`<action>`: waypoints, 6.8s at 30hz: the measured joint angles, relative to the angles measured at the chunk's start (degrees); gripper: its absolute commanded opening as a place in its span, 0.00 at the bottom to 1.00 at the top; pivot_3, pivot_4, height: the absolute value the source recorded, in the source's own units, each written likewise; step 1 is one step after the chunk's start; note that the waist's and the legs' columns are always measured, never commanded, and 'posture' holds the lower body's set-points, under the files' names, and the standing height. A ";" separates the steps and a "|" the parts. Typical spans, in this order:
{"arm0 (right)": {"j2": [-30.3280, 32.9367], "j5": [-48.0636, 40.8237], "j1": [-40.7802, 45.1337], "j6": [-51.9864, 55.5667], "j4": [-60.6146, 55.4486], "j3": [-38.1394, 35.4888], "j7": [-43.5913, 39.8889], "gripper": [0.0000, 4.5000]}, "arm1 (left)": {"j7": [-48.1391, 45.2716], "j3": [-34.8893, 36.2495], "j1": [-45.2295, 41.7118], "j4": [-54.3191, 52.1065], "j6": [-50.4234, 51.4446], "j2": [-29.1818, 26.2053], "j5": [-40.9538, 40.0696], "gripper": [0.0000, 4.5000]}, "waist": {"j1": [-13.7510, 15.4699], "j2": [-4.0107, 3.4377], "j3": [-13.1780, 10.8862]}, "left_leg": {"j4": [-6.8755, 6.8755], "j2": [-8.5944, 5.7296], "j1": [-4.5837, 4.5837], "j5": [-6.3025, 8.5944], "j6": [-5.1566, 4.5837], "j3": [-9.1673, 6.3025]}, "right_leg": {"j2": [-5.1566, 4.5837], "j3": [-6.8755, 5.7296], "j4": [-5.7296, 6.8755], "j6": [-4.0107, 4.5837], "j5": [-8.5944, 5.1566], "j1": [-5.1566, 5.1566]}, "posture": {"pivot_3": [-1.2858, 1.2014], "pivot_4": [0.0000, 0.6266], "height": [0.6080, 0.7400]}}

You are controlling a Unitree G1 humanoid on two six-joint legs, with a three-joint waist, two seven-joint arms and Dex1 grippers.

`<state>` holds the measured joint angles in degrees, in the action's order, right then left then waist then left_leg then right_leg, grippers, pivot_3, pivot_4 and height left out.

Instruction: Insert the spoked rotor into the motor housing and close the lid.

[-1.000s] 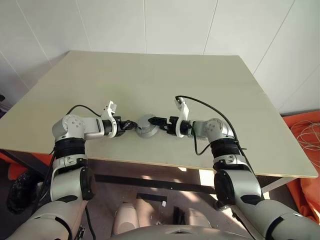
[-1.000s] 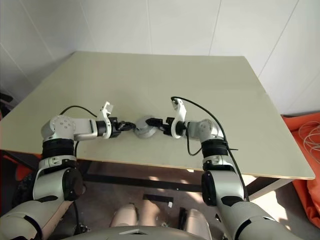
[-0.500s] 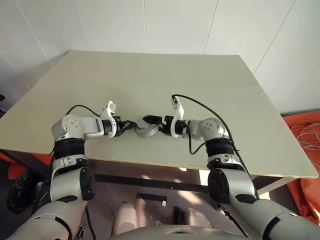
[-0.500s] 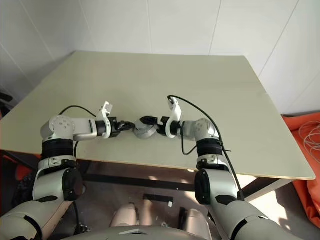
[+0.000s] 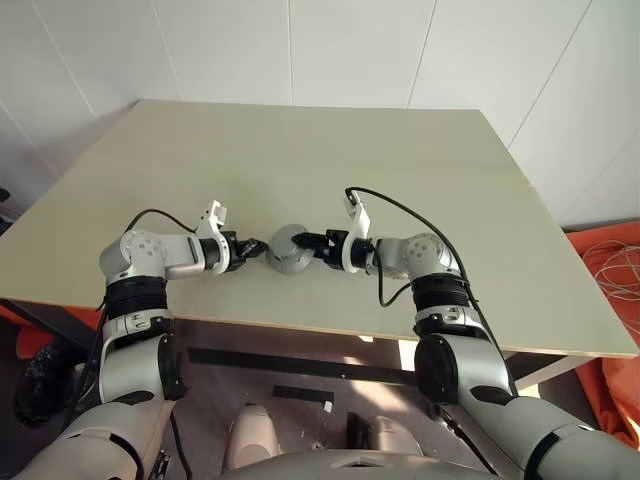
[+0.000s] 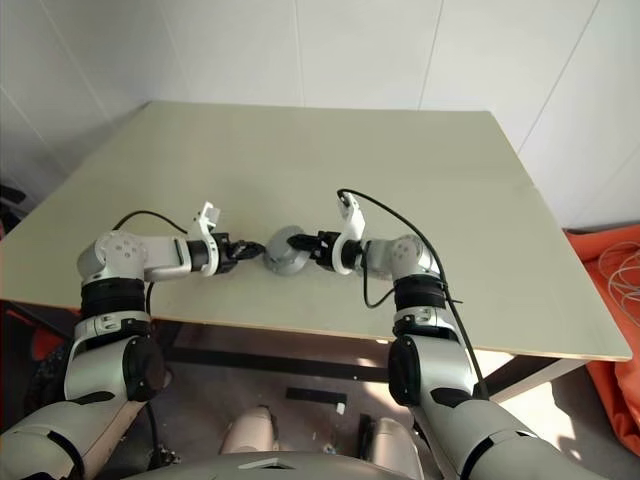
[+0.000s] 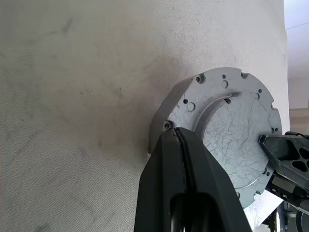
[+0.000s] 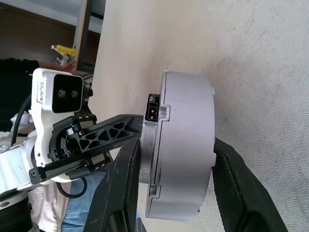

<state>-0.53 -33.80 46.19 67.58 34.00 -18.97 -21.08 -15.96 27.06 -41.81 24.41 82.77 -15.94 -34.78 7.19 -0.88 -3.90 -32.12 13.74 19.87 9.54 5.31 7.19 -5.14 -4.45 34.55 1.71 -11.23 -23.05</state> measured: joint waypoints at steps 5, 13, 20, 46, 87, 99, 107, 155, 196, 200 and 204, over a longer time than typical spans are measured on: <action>-0.10 0.00 0.03 -0.04 0.04 -0.24 0.07 0.46 | -0.01 0.03 0.01 -0.06 -0.14 -0.02 0.04 0.00 | 0.00 0.00 0.00 | 0.00 0.00 0.06 -0.04 0.07 0.00 | 0.00 0.00 0.00 -0.02 -0.01 -0.03 | 0.52 0.00 1.00; -0.50 -1.48 2.40 -2.27 6.04 -5.54 2.03 0.46 | -1.51 -0.19 2.05 -1.69 -2.78 0.01 -0.31 0.00 | -0.02 0.02 -0.02 | -0.01 0.01 0.25 -0.08 0.14 0.00 | 0.00 0.00 0.03 0.09 0.05 -0.25 | 0.52 0.00 1.00; 0.62 -2.33 5.68 -5.83 12.08 -10.44 4.73 0.46 | -3.49 0.08 2.46 -5.42 -2.78 0.13 -3.01 0.00 | -0.09 0.03 -0.04 | 0.00 0.01 0.37 -0.09 0.15 0.00 | 0.01 0.00 0.02 0.33 0.17 -0.34 | 0.52 0.00 1.00; 0.09 -14.68 13.25 -6.99 14.59 -21.22 8.61 0.46 | 6.86 14.19 1.70 -4.58 -12.24 5.15 -12.59 0.09 | 0.06 0.05 -0.09 | -0.28 0.03 1.30 -0.08 0.13 -0.01 | 0.02 0.01 0.23 0.35 0.20 -1.15 | 0.52 0.00 1.00; -3.42 -21.88 7.91 5.31 -0.23 -16.26 10.06 0.46 | 6.07 14.90 -3.79 6.74 -7.41 6.25 -34.78 0.99 | 0.51 0.07 -0.08 | -0.60 0.04 1.33 -0.09 0.13 -0.06 | 0.01 0.04 0.35 0.21 0.35 -1.10 | 0.52 0.00 1.00; -1.66 -21.67 7.93 1.59 3.22 -16.28 10.70 0.46 | 6.70 13.80 -0.78 4.99 -6.55 5.38 -35.92 0.73 | 0.52 0.07 -0.08 | -0.69 0.04 1.34 -0.09 0.13 -0.06 | 0.00 0.05 0.42 0.21 0.37 -1.08 | 0.52 0.00 1.00; -1.53 -21.75 8.37 1.20 3.71 -16.11 9.92 0.46 | 7.62 13.60 -0.16 4.70 -7.63 5.72 -37.07 0.48 | 0.50 0.07 -0.07 | -0.73 0.04 1.34 -0.09 0.13 -0.07 | 0.00 0.06 0.45 0.22 0.37 -1.08 | 0.52 0.00 1.00; 6.13 -12.21 8.55 -15.15 9.56 -10.15 5.03 0.99 | 15.13 11.88 11.31 -0.69 -33.14 2.02 -24.86 0.48 | 0.12 0.13 -0.07 | -1.03 0.07 1.30 -0.08 0.13 -0.08 | -0.03 0.11 0.79 0.24 0.36 -1.08 | 0.52 0.00 1.00; 7.93 -6.56 8.68 -15.95 9.05 -3.60 -0.36 1.00 | -5.20 -16.27 18.25 -24.55 -11.40 -11.84 -16.81 1.00 | 0.28 0.20 -0.02 | -1.20 0.08 1.10 -0.10 0.16 -0.07 | -0.11 0.08 1.06 0.26 0.34 -0.85 | 0.52 0.00 1.00; 10.40 -3.90 3.59 -16.02 -0.50 4.45 -8.14 1.00 | -11.61 -19.44 16.72 -30.89 -16.81 -15.81 -14.72 1.00 | 0.10 0.20 -0.02 | -1.16 0.09 1.14 -0.11 0.16 -0.06 | -0.06 0.13 1.08 0.29 0.32 -0.85 | 0.52 0.00 1.00; 16.11 3.71 -2.87 -24.00 -8.55 14.62 -16.56 1.00 | -15.58 -21.00 15.42 -32.22 -24.15 -18.61 -9.68 1.00 | 0.15 0.20 -0.02 | -1.18 0.07 1.08 -0.11 0.16 -0.04 | -0.08 0.15 1.04 0.25 0.31 -0.72 | 0.52 0.00 1.00</action>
<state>15.58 -30.09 43.32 43.58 25.45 -4.35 -37.64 -31.54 6.06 -26.39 -7.81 58.62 -34.55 -44.46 7.33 -0.68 -3.92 -33.29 13.81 20.95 9.43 5.47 7.16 -5.21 -4.30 35.59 1.96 -10.92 -23.77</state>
